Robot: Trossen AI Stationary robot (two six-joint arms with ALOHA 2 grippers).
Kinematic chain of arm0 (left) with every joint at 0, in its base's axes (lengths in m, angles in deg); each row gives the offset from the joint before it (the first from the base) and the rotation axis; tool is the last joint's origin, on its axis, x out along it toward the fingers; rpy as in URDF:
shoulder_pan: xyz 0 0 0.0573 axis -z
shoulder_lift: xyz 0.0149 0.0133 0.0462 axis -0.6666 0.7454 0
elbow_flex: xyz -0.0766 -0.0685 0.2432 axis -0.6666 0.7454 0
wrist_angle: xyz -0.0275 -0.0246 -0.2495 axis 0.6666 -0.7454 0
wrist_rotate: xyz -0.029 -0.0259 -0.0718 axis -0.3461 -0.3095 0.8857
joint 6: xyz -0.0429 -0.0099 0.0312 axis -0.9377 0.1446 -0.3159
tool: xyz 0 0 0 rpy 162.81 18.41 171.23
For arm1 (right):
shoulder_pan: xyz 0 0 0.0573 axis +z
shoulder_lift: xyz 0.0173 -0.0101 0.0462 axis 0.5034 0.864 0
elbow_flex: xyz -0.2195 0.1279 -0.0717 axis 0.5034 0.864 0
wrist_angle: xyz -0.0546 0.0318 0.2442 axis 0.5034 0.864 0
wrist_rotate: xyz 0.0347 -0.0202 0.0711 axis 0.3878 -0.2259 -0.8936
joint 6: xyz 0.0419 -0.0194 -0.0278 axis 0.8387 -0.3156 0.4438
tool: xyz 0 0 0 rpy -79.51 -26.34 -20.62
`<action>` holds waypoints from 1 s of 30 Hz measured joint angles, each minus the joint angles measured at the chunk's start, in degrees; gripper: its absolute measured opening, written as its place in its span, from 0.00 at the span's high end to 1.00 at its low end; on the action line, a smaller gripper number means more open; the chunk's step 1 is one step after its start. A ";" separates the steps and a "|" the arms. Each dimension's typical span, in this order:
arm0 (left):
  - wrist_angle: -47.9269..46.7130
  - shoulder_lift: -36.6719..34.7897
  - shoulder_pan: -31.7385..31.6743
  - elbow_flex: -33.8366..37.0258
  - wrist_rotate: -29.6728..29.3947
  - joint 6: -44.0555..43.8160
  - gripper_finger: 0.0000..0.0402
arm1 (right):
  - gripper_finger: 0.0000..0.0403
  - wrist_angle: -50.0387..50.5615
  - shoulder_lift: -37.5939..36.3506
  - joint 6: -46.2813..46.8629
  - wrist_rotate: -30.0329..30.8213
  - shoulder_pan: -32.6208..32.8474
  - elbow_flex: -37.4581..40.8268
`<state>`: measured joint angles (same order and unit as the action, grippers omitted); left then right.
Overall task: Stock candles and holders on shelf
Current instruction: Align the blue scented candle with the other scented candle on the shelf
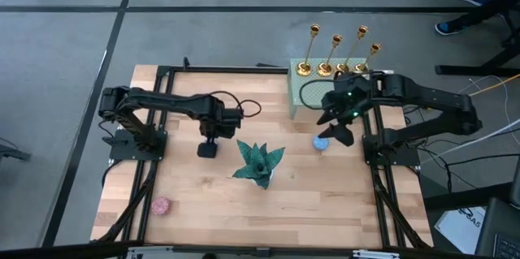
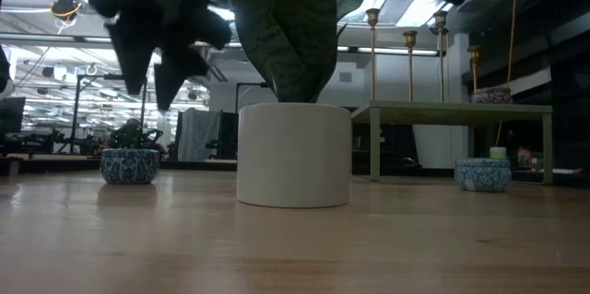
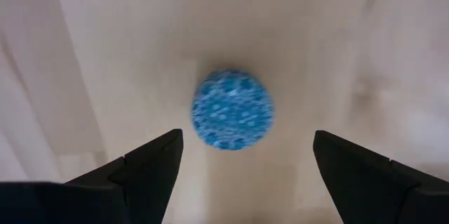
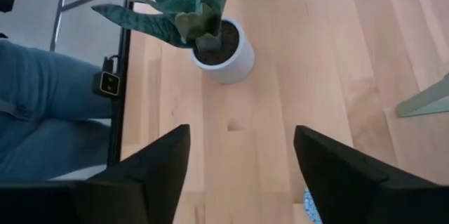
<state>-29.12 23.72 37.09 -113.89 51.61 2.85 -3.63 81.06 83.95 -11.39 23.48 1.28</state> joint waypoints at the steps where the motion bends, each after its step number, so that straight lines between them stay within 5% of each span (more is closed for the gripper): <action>1: 0.63 0.00 0.22 0.92 -1.12 -0.37 0.21 | 0.34 0.00 0.37 -0.17 0.02 -0.02 0.00; 30: 20.57 0.07 3.88 20.64 -3.17 -9.49 0.22 | 0.32 -1.97 1.87 0.02 2.40 -0.04 0.00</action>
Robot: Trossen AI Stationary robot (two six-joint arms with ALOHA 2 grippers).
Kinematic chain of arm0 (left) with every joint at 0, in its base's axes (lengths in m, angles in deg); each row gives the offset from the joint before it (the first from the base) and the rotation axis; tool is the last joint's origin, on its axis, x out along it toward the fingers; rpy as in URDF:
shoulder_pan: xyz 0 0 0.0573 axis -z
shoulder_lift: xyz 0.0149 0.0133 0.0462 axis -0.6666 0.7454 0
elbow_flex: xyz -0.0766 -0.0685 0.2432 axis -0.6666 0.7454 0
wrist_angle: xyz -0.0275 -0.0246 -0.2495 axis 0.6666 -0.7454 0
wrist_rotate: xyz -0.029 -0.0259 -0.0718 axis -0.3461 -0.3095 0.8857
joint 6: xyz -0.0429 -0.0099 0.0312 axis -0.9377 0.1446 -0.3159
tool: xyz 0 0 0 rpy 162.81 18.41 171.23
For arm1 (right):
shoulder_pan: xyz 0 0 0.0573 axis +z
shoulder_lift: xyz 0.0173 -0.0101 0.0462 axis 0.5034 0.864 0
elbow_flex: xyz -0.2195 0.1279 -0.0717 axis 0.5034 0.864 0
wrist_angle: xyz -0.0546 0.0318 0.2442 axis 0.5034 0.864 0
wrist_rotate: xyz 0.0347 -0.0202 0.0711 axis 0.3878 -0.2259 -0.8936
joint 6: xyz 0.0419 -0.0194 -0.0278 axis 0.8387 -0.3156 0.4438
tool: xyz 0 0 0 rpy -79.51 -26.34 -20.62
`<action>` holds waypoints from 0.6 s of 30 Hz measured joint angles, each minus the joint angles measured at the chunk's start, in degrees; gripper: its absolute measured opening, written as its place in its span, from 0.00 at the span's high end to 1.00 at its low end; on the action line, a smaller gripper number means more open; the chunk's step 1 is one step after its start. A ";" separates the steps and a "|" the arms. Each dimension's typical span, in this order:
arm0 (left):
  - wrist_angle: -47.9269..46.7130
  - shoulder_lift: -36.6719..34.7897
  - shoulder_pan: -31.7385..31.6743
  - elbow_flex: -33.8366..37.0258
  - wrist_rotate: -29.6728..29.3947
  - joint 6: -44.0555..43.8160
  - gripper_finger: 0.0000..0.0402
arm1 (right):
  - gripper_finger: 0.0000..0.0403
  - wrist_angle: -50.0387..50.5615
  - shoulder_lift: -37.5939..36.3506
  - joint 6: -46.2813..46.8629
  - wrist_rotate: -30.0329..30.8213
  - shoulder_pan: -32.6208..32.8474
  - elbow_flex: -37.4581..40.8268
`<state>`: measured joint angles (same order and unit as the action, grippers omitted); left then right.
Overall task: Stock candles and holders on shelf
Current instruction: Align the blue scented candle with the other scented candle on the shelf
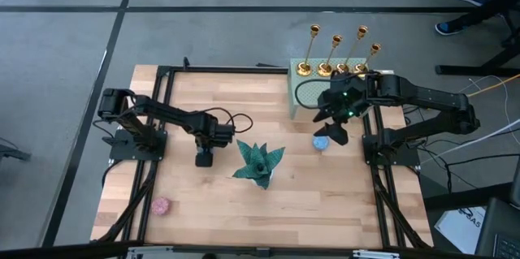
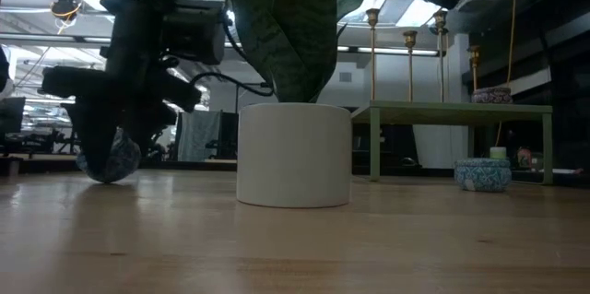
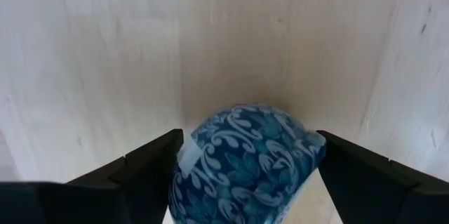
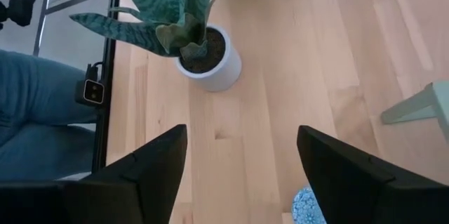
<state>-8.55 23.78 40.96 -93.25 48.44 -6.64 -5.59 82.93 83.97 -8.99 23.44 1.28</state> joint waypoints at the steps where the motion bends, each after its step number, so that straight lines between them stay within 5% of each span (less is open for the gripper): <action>1: -0.12 0.00 0.26 0.07 0.13 -0.06 0.23 | 0.32 -0.36 0.00 0.00 0.02 0.00 0.00; 11: -1.48 -0.28 0.73 -1.37 0.63 -0.98 0.56 | 0.32 -1.97 -0.02 0.00 0.04 0.02 0.00; 18: -2.41 -6.23 -3.12 -2.35 -0.18 -1.94 0.58 | 0.32 -2.14 -0.02 -0.05 1.51 0.02 0.00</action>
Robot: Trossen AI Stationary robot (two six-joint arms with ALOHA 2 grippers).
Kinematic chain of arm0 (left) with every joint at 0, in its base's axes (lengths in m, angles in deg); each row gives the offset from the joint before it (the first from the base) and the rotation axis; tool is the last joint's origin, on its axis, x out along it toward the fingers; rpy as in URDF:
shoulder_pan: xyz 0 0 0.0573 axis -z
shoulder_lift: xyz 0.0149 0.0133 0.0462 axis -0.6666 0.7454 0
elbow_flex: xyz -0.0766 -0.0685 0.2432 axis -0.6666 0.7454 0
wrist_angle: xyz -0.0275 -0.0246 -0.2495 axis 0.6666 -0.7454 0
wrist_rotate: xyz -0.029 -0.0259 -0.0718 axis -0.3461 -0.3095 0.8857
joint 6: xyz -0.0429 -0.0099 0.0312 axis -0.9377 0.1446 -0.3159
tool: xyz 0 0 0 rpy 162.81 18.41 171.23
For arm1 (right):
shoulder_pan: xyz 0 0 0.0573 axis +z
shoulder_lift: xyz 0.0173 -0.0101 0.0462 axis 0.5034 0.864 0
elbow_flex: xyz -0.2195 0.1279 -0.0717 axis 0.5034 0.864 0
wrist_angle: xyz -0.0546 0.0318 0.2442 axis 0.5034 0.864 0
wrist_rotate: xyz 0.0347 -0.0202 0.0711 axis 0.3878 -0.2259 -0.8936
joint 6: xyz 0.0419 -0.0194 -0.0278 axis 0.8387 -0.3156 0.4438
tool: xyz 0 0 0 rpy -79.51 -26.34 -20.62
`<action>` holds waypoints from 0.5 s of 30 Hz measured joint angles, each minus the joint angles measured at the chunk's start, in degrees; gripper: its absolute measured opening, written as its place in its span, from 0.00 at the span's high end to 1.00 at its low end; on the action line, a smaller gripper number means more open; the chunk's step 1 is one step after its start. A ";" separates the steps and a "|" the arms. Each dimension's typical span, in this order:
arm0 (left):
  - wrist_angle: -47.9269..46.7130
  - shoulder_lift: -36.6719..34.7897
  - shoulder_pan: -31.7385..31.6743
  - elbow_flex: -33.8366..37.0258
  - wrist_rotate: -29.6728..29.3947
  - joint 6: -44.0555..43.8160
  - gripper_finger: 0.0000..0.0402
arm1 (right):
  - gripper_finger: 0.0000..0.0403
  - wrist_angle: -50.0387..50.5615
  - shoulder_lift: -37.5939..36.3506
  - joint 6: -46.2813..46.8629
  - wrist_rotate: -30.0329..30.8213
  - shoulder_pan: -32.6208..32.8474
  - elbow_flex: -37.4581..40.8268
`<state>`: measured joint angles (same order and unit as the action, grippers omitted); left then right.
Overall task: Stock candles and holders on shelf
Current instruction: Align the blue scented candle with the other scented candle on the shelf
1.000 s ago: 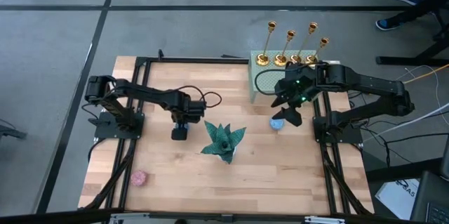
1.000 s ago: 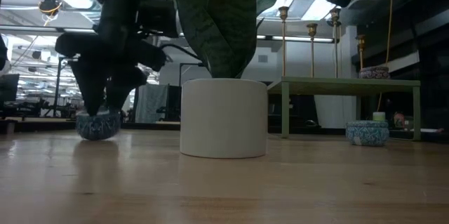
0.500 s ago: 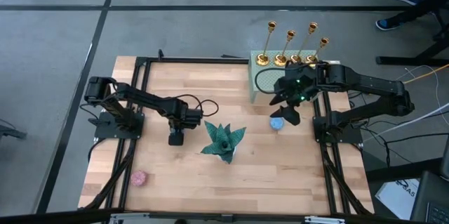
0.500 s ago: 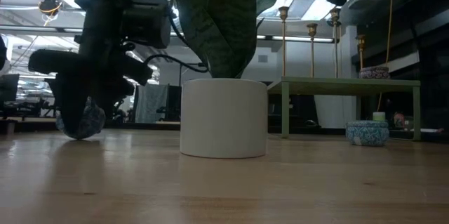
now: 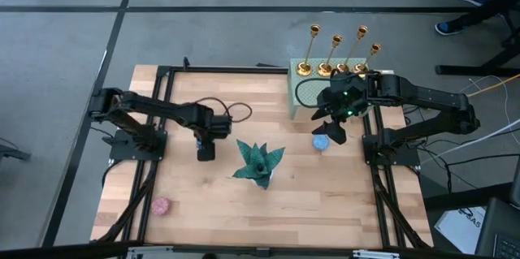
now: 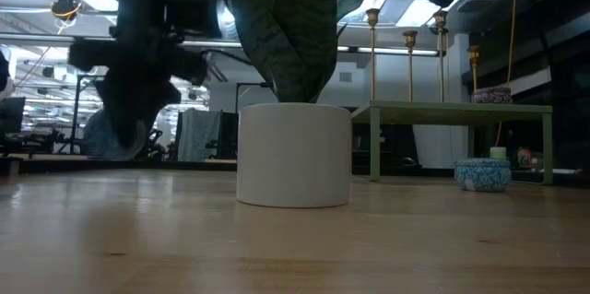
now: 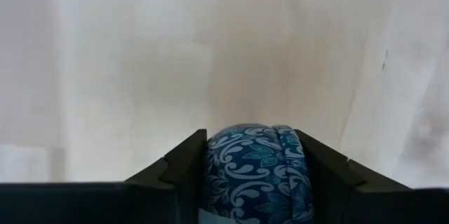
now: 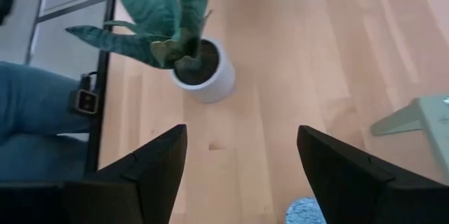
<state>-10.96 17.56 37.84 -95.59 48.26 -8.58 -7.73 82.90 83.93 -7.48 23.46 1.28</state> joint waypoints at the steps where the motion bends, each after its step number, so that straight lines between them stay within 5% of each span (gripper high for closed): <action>1: -0.06 -1.23 -0.82 0.00 -0.26 -0.09 0.58 | 0.32 0.02 0.00 -0.04 0.52 0.00 0.00; 8: 3.55 -12.42 -7.78 0.00 -0.47 -6.12 0.58 | 0.32 -0.16 -0.02 -0.15 3.26 0.00 0.02; 15: 22.86 -24.42 -13.42 0.00 0.05 -16.70 0.58 | 0.32 -8.48 -0.02 -1.47 9.86 0.00 0.02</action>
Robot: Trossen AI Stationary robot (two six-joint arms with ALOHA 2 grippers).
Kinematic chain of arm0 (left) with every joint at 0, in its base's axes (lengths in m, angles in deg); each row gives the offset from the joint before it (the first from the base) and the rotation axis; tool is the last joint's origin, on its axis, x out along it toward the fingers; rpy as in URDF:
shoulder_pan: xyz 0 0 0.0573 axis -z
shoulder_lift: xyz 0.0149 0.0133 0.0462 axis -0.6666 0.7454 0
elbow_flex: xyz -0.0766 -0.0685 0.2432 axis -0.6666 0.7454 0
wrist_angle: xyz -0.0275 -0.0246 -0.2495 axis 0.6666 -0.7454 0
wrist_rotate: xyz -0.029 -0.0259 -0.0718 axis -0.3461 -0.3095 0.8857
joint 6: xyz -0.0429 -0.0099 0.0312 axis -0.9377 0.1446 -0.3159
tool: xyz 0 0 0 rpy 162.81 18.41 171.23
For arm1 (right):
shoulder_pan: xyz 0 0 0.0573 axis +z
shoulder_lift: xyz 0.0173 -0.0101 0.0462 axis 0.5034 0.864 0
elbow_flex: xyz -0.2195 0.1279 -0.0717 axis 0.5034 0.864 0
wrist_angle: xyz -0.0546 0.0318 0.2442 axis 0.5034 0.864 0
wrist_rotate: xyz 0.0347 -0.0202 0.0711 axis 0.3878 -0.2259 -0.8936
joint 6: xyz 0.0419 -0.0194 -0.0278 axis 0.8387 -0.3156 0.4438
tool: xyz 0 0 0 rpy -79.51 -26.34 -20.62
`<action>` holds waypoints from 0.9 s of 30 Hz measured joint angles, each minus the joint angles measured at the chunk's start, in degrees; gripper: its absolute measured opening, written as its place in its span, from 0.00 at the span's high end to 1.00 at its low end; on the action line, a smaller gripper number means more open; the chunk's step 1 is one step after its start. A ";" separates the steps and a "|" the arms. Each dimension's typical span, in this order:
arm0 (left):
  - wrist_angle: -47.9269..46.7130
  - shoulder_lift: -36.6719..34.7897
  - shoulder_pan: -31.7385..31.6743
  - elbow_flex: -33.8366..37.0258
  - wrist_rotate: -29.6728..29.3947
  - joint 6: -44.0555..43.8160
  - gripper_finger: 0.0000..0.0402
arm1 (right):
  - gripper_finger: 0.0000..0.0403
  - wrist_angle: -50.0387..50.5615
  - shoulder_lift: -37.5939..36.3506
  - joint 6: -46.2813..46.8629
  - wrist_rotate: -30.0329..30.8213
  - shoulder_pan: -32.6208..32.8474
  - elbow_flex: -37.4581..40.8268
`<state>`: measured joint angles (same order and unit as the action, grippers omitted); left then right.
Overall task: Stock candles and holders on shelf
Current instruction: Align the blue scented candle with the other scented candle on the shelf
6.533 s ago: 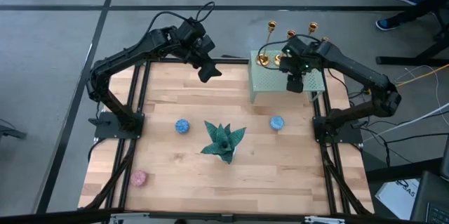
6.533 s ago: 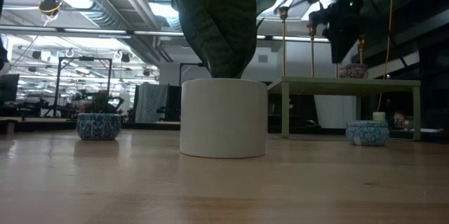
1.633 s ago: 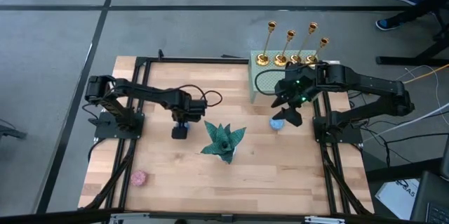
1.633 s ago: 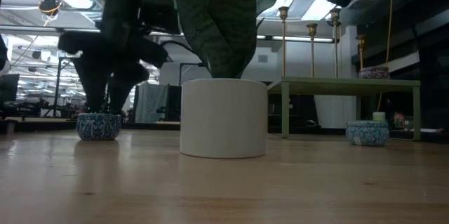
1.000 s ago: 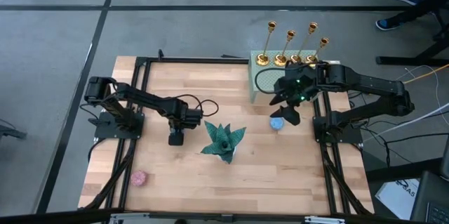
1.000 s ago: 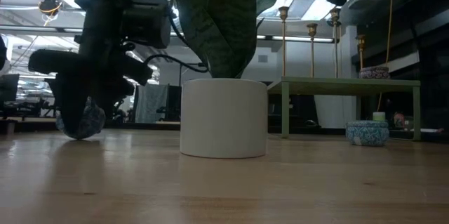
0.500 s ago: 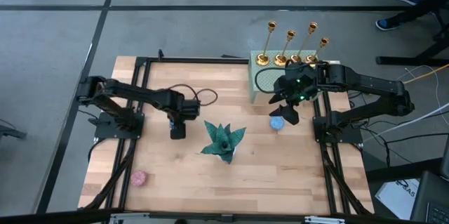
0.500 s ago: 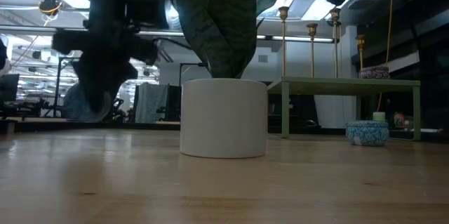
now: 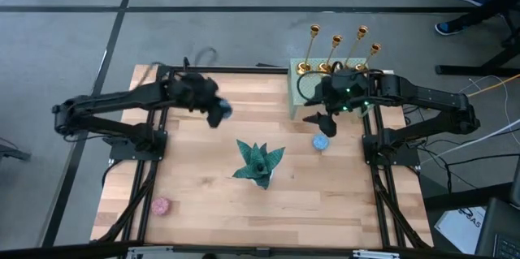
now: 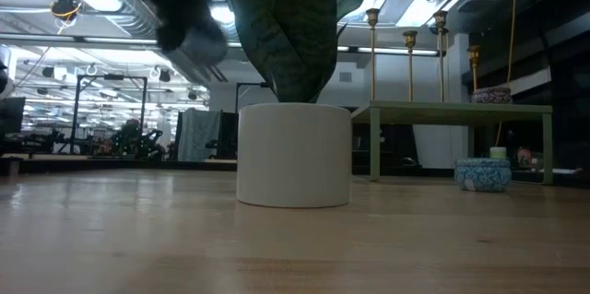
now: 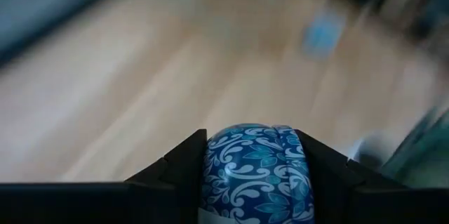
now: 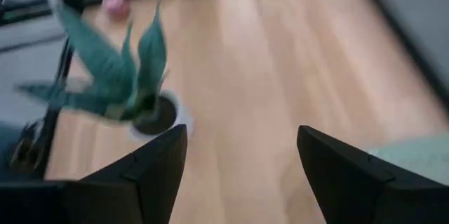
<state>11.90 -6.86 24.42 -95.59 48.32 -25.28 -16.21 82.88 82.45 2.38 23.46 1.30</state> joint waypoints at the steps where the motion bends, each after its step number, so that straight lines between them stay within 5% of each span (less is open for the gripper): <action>1: 3.77 -1.13 -0.64 0.00 -0.03 -1.66 0.58 | 0.32 -1.91 0.00 -0.28 1.09 0.00 0.00; 10: 43.17 -2.29 -1.91 -0.07 0.03 -7.37 0.58 | 0.32 -24.78 2.77 1.09 5.17 -0.02 0.00; 15: 59.92 2.14 -0.92 -0.04 -1.75 -18.60 0.58 | 0.32 -34.18 7.22 -7.32 5.26 0.16 0.00; 21: 60.55 6.28 -1.23 0.00 -2.15 -44.36 0.58 | 0.32 -37.47 12.05 -31.03 15.68 3.18 0.00; 27: 58.14 9.25 -1.22 0.00 2.85 -59.61 0.58 | 0.32 -39.99 15.44 -58.98 32.09 7.69 0.00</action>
<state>70.04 2.38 23.20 -95.59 51.16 -84.89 -56.20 98.32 23.47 34.47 31.15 1.30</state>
